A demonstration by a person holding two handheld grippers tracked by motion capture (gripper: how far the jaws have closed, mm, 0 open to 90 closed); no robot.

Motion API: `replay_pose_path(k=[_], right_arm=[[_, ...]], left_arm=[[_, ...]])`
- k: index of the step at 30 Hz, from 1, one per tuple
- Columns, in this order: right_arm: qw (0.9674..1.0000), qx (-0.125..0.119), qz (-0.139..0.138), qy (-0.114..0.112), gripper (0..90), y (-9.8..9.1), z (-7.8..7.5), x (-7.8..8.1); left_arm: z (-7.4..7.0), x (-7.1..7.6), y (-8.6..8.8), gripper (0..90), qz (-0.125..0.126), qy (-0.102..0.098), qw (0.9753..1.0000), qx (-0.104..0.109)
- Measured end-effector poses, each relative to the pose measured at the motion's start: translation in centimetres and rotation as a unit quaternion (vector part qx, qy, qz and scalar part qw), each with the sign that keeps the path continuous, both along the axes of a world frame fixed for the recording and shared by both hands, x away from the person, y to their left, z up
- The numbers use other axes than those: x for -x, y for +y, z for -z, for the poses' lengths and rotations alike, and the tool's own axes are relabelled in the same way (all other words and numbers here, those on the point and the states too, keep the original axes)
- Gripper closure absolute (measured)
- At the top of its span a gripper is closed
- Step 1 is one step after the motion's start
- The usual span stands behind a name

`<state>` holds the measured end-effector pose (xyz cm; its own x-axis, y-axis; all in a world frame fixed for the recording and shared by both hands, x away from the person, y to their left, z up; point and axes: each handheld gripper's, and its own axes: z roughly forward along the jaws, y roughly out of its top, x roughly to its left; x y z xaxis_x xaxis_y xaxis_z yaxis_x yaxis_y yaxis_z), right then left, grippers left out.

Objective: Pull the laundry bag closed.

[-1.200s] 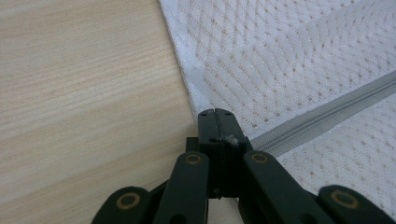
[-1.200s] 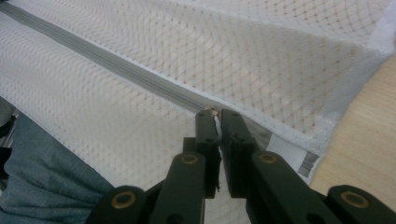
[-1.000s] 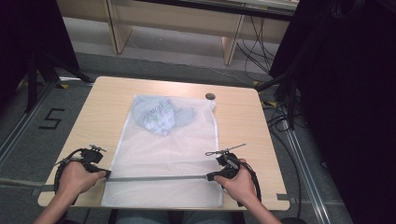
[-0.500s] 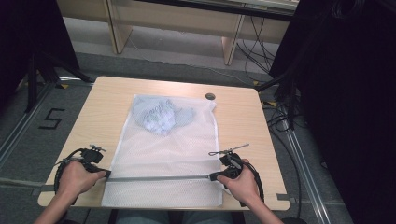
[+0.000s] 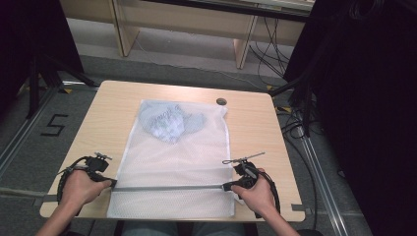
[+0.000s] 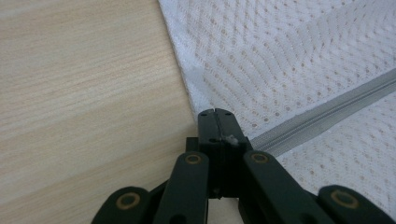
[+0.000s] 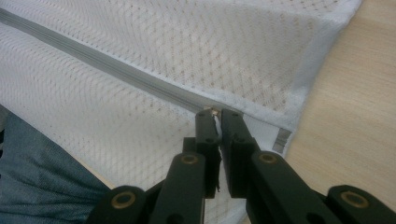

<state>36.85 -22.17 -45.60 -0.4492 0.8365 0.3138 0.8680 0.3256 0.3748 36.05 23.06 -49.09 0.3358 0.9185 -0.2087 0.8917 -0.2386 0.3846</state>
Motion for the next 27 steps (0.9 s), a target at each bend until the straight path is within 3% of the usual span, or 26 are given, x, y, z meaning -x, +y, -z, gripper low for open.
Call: replay_pose_path(k=[1, 7, 9, 10, 11, 27], right_arm=[[1.0, 0.003, -0.009, -0.001, 87.0, -0.2, 0.0, 0.0], [1.0, -0.001, -0.001, 0.005, 87.1, -0.4, 0.2, -0.1], [0.9998, 0.002, -0.017, -0.003, 87.0, -0.6, 0.3, -0.2], [0.9999, 0.012, -0.008, -0.001, 87.1, -0.6, 0.3, -0.1], [1.0, 0.003, 0.006, 0.005, 87.1, -0.5, 0.3, -0.1], [0.9999, 0.007, 0.003, 0.01, 87.0, -1.3, 0.5, -0.3]], left_arm=[[0.0, 0.0, 0.0, 90.0, 0.002, 0.001, 1.0, -0.001], [0.0, 0.0, 0.0, 90.0, 0.001, 0.0, 1.0, 0.0], [0.0, 0.0, 0.0, 90.0, 0.001, 0.0, 1.0, 0.0], [0.0, 0.0, 0.0, 90.0, 0.001, 0.001, 1.0, 0.0], [0.0, 0.0, 0.0, 90.0, 0.002, 0.0, 1.0, 0.0], [0.0, 0.0, 0.1, 90.0, 0.002, 0.0, 1.0, 0.0]])
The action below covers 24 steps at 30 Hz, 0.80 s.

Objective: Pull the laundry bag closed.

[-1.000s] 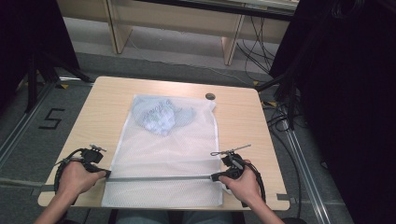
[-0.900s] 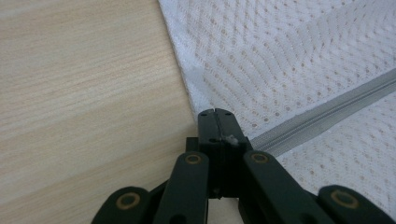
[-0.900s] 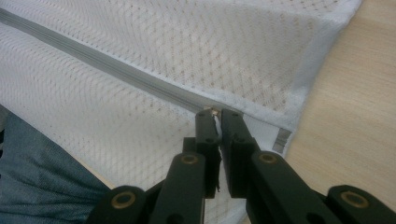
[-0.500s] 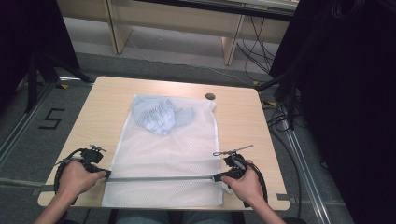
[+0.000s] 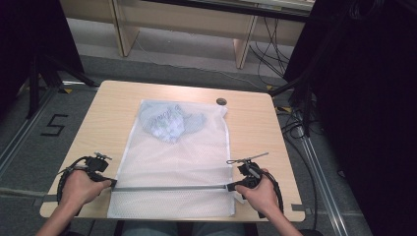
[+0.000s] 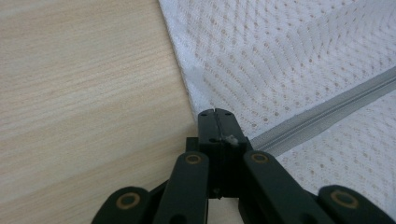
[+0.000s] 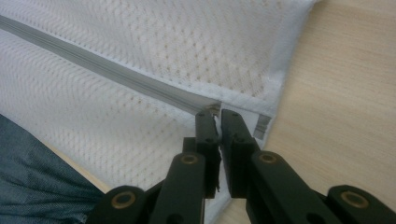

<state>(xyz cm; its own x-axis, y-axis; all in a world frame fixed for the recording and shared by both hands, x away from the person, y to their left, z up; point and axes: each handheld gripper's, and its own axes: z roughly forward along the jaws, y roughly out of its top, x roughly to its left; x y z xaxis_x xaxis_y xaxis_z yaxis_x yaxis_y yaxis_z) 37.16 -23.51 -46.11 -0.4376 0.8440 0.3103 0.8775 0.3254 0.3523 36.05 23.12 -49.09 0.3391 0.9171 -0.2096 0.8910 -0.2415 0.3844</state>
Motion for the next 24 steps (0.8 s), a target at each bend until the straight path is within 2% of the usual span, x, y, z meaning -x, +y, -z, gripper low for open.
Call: replay_pose_path(k=[4, 6, 10, 11, 12, 13, 15, 18, 19, 20, 23, 24], right_arm=[[1.0, -0.007, 0.005, 0.0, 87.0, -0.24, 0.07, -0.06], [1.0, -0.001, 0.0, 0.002, 87.0, -0.35, 0.14, -0.08], [0.9999, -0.002, 0.0, 0.01, 86.9, -0.33, 0.25, -0.12], [0.9999, -0.005, -0.012, 0.003, 86.9, -0.5, 0.47, -0.27], [0.9999, -0.01, -0.002, 0.008, 86.8, -0.35, 0.47, -0.25], [0.9999, -0.005, -0.011, 0.003, 86.8, -0.49, 0.53, -0.26], [1.0, 0.0, -0.008, 0.005, 86.7, -0.47, 0.57, -0.24], [0.9999, -0.007, -0.013, 0.0, 86.4, -0.52, 0.75, -0.28], [0.9999, -0.008, -0.013, -0.001, 86.2, -0.54, 0.77, -0.28], [0.9998, -0.007, -0.015, -0.005, 85.9, -0.6, 0.77, -0.27], [0.9999, -0.006, 0.014, -0.002, 85.5, -0.77, 0.74, -0.25], [0.9999, 0.0, 0.012, -0.006, 85.0, -1.0, 0.7, -0.27]], left_arm=[[0.0, 0.0, -0.01, 90.0, 0.0, 0.0, 1.0, 0.0], [0.0, 0.01, -0.01, 90.0, 0.0, 0.0, 1.0, 0.0], [0.0, 0.0, 0.02, 90.0, 0.001, 0.0, 1.0, 0.0], [0.0, -0.01, 0.03, 90.0, 0.001, 0.0, 1.0, 0.0], [-0.02, -0.02, 0.03, 90.0, 0.001, 0.001, 1.0, -0.001], [0.0, -0.01, 0.03, 90.0, 0.001, 0.0, 1.0, 0.0], [-0.01, 0.01, -0.01, 90.0, 0.001, 0.0, 1.0, 0.0], [0.0, 0.02, -0.01, 90.0, 0.0, 0.0, 1.0, 0.0], [0.02, -0.05, 0.12, 90.0, 0.01, -0.004, 0.9999, -0.002], [0.02, 0.02, 0.04, 90.0, 0.003, -0.002, 1.0, 0.001], [0.05, 0.1, -0.14, 89.9, -0.003, -0.005, 1.0, 0.002], [0.07, 0.11, -0.14, 89.9, -0.001, -0.007, 1.0, 0.001]])
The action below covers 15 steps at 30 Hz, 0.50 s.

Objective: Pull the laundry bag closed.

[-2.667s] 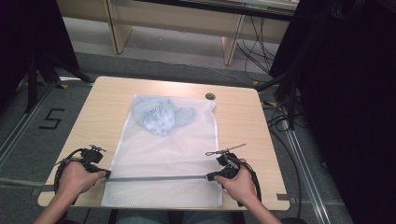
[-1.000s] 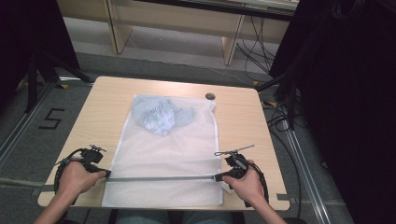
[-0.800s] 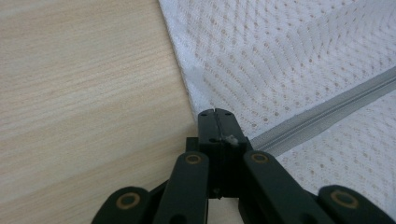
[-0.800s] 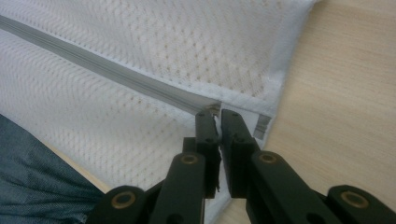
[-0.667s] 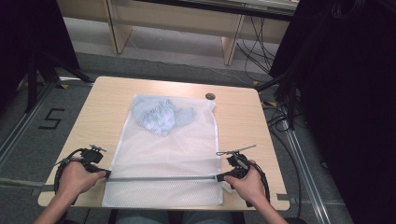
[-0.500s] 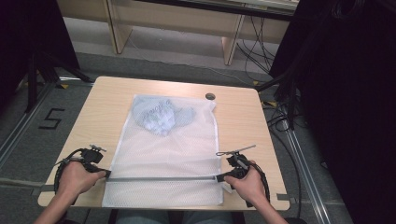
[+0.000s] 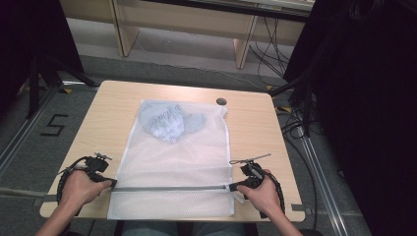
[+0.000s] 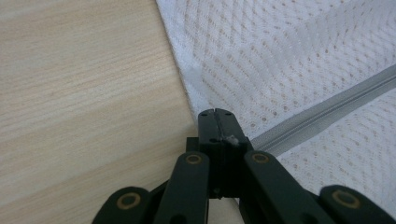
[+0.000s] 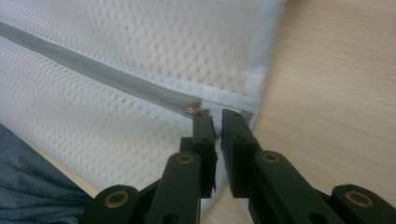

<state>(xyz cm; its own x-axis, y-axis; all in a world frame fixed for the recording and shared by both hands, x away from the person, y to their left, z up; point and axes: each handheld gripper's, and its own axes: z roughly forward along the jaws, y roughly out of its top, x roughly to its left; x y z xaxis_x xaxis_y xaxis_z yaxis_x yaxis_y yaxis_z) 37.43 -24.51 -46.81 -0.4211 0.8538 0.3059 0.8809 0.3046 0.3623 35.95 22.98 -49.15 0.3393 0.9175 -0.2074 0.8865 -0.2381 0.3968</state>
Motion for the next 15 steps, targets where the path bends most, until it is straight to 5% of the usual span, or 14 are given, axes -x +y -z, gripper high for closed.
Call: replay_pose_path(k=[3, 12, 15], right_arm=[[0.9996, 0.006, 0.026, -0.01, 83.1, -0.8, -0.2, -0.1], [0.9973, 0.004, 0.039, -0.063, 72.6, -2.7, -0.1, -0.7], [0.9959, 0.012, 0.046, -0.077, 68.3, -2.9, -0.2, -0.8]], left_arm=[[0.0, 0.0, 0.0, 89.8, 0.003, -0.001, 1.0, -0.004], [-0.1, 0.0, -0.1, 86.4, 0.004, -0.005, 1.0, -0.006], [-0.2, -0.1, 0.0, 82.7, -0.002, -0.024, 0.9997, -0.006]])
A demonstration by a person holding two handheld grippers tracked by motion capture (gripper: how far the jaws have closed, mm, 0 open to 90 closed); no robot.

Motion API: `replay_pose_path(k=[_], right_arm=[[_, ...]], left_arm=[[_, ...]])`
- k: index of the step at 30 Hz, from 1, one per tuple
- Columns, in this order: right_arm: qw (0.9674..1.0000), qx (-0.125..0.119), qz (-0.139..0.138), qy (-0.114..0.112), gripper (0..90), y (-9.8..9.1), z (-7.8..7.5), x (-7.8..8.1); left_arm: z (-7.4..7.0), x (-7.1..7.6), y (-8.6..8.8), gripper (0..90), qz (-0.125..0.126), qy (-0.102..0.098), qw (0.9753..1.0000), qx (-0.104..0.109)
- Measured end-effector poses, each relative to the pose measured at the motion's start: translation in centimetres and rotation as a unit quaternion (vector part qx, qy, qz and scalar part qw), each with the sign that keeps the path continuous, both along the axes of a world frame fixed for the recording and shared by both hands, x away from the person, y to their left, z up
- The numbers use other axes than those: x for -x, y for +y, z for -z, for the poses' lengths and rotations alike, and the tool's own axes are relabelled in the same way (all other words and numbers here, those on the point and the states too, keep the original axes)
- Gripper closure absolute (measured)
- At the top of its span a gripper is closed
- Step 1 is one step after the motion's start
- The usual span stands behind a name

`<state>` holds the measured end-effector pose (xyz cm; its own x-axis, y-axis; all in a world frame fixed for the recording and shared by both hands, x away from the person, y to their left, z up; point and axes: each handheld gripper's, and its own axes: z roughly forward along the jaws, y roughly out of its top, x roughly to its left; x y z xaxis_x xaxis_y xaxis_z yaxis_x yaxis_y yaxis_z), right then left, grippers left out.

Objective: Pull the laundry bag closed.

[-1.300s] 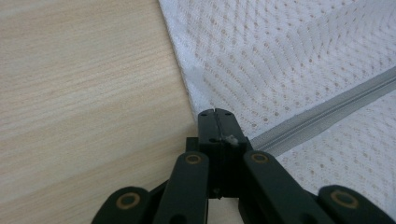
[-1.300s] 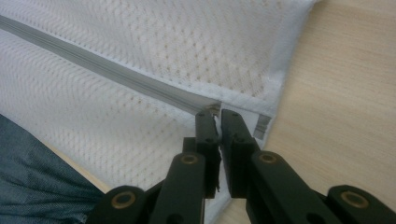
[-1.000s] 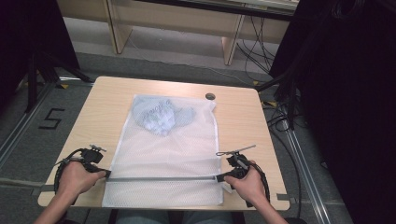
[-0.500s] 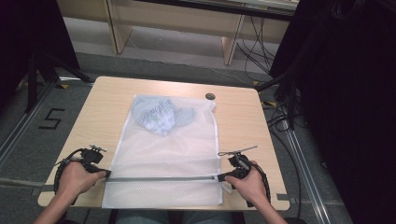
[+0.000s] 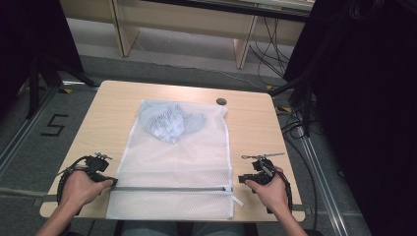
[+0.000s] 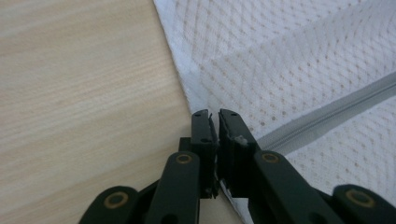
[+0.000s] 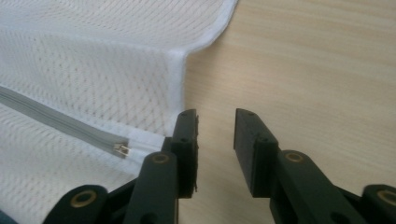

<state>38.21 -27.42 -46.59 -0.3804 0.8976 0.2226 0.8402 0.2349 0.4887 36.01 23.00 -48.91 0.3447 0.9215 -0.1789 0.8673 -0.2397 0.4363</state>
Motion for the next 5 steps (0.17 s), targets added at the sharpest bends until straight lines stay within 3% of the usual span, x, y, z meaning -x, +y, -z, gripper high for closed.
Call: replay_pose_path(k=[1, 2, 3, 4, 5], right_arm=[[0.9997, 0.012, -0.018, -0.01, 65.8, -0.37, 0.17, -0.1], [0.9999, 0.009, -0.009, -0.012, 63.1, -0.27, 0.21, -0.13], [0.9999, 0.005, -0.012, -0.011, 60.7, -0.27, 0.26, -0.18], [1.0, 0.001, -0.005, -0.007, 59.2, -0.16, 0.36, -0.23], [0.9998, 0.004, -0.012, -0.012, 57.6, -0.18, 0.63, -0.27]], left_arm=[[-0.01, 0.04, -0.01, 81.9, -0.005, -0.005, 1.0, 0.001], [-0.05, 0.0, 0.0, 80.9, -0.012, -0.013, 0.9998, 0.006], [-0.3, -0.04, 0.16, 80.3, -0.007, -0.009, 0.9999, 0.0], [-0.29, -0.07, 0.18, 80.3, -0.007, -0.022, 0.9997, 0.001], [-0.43, -0.07, 0.2, 80.1, -0.006, -0.02, 0.9998, -0.005]])
